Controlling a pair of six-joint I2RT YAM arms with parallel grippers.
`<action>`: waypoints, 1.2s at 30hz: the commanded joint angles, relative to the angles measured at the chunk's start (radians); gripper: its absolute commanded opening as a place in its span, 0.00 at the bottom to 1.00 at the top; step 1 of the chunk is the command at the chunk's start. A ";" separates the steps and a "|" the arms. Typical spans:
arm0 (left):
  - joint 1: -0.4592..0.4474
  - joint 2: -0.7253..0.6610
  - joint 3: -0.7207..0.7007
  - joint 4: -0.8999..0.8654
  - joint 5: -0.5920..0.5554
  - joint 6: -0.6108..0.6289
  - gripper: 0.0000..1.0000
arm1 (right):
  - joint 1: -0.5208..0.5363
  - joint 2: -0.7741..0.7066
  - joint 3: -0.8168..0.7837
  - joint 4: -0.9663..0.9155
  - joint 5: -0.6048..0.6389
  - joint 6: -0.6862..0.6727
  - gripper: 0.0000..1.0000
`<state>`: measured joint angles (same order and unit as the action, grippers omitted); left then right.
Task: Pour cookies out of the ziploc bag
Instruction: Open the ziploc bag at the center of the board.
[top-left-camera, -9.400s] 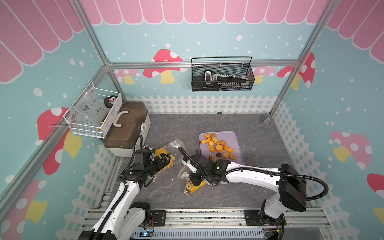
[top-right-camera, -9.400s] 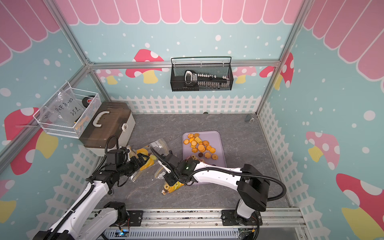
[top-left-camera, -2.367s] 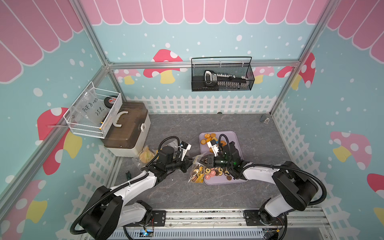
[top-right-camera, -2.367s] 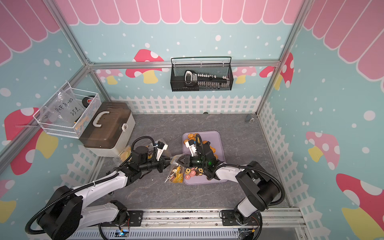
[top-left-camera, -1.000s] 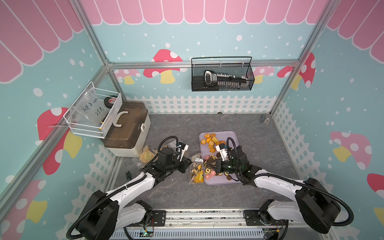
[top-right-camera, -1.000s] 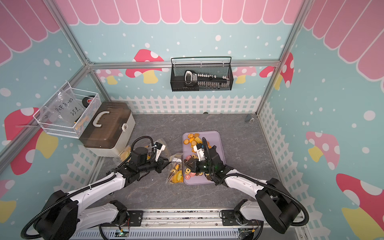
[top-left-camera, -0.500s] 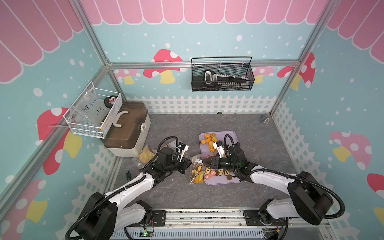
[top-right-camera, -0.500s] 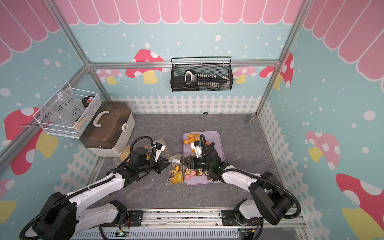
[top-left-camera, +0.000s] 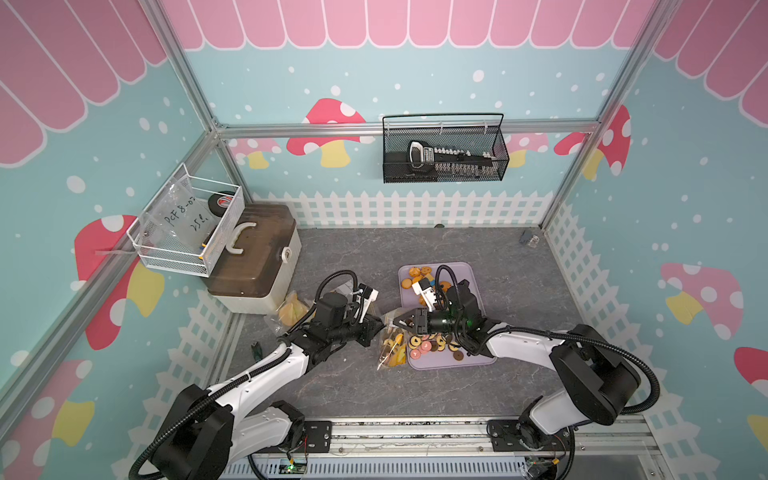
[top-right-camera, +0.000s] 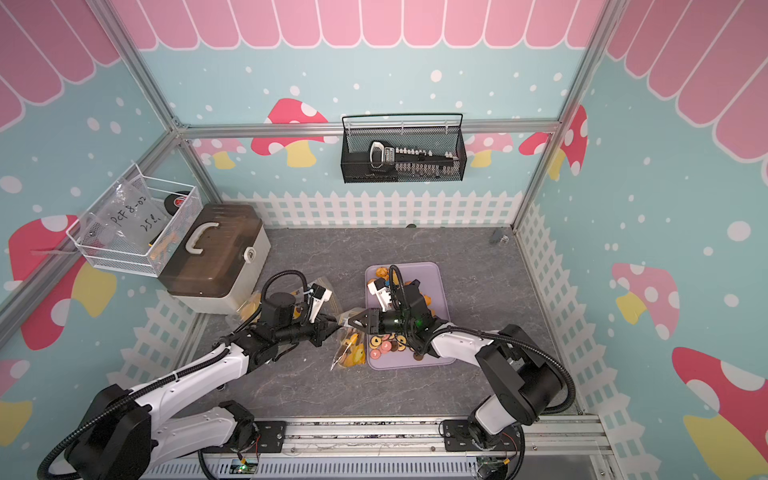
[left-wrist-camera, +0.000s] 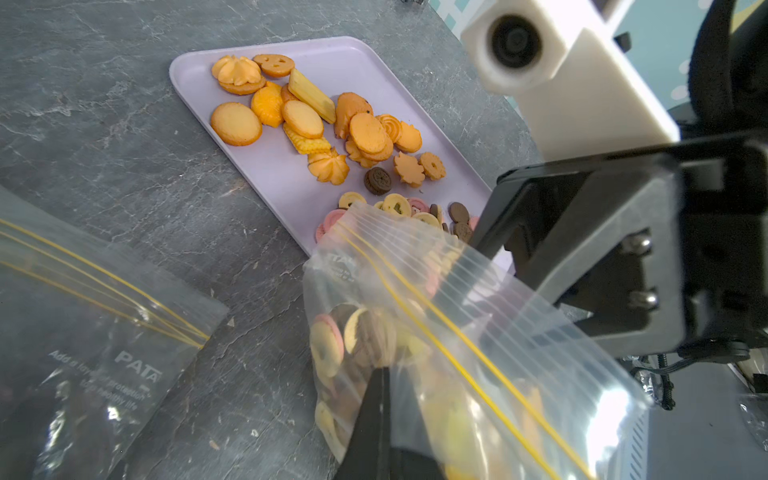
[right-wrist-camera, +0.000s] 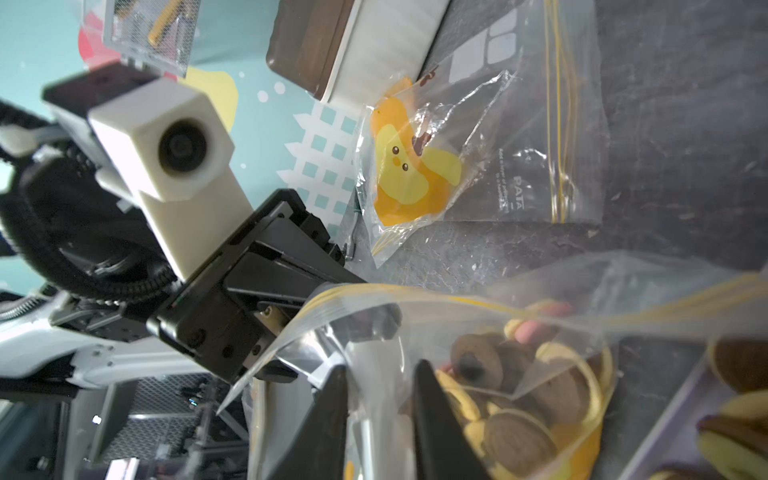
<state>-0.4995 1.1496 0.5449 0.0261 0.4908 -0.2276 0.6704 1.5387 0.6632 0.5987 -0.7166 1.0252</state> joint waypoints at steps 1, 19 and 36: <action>0.004 -0.008 0.035 0.000 0.022 0.017 0.00 | 0.005 0.020 0.016 0.050 -0.011 0.025 0.01; 0.019 -0.018 0.036 -0.055 -0.022 -0.024 0.00 | 0.006 -0.144 -0.130 -0.004 0.119 -0.002 0.00; 0.029 0.004 0.049 -0.046 0.019 -0.066 0.00 | 0.014 -0.266 -0.163 -0.193 0.217 -0.094 0.00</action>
<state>-0.4759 1.1500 0.5617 -0.0124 0.5163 -0.2848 0.6815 1.3052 0.5102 0.4831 -0.5289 0.9714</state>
